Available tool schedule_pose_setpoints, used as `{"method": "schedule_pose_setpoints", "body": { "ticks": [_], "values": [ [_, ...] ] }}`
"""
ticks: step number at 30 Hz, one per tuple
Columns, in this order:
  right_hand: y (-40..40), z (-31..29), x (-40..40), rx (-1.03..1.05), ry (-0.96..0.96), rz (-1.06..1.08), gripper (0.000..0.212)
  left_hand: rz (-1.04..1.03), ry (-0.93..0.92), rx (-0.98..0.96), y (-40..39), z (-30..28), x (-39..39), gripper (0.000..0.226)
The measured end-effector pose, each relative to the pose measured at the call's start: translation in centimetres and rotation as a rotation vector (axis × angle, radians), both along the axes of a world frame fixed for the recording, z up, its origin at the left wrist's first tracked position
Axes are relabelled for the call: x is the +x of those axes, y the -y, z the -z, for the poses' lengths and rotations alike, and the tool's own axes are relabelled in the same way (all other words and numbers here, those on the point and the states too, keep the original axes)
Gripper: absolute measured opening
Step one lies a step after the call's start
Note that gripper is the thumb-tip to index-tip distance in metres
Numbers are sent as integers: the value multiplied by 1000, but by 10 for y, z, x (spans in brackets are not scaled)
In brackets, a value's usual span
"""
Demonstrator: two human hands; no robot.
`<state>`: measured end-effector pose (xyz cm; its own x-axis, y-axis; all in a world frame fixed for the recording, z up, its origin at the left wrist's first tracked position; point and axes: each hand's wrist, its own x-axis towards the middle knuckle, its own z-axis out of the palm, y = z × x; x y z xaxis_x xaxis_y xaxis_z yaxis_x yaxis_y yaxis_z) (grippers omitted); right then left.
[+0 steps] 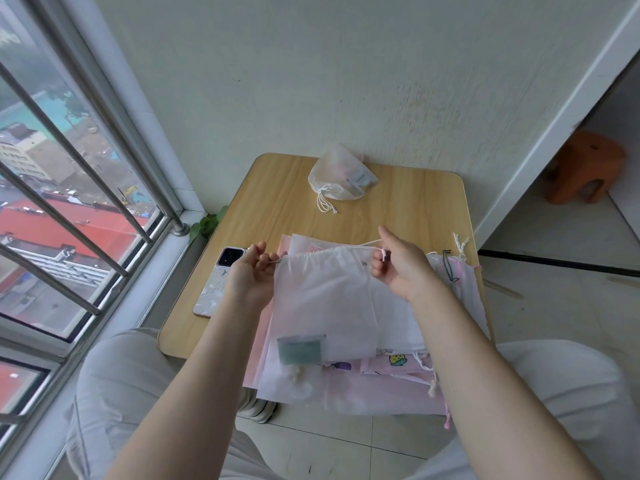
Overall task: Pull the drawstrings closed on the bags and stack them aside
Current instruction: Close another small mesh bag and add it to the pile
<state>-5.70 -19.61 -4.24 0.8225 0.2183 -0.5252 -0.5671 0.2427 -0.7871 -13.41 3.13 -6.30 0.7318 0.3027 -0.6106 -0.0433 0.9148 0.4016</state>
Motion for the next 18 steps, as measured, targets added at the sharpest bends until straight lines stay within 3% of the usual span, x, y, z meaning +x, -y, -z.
{"method": "schedule_pose_setpoints", "body": {
  "ticks": [6, 11, 15, 18],
  "values": [
    [4, -5, 6, 438, -77, 232, 28, -24, 0, -7, 7, -6, -2, 29],
    [-1, -11, -1, 748, -85, 350, 8, -101, 66, -141, 13, -2, -1, 23],
    [-5, -8, -4, 755, -36, 331, 44, -152, 173, -211, 15, -5, 0, 20],
    [-9, -5, -8, 627, -51, 273, 37, -135, 171, -206, 18, -8, 1, 21]
  ]
}}
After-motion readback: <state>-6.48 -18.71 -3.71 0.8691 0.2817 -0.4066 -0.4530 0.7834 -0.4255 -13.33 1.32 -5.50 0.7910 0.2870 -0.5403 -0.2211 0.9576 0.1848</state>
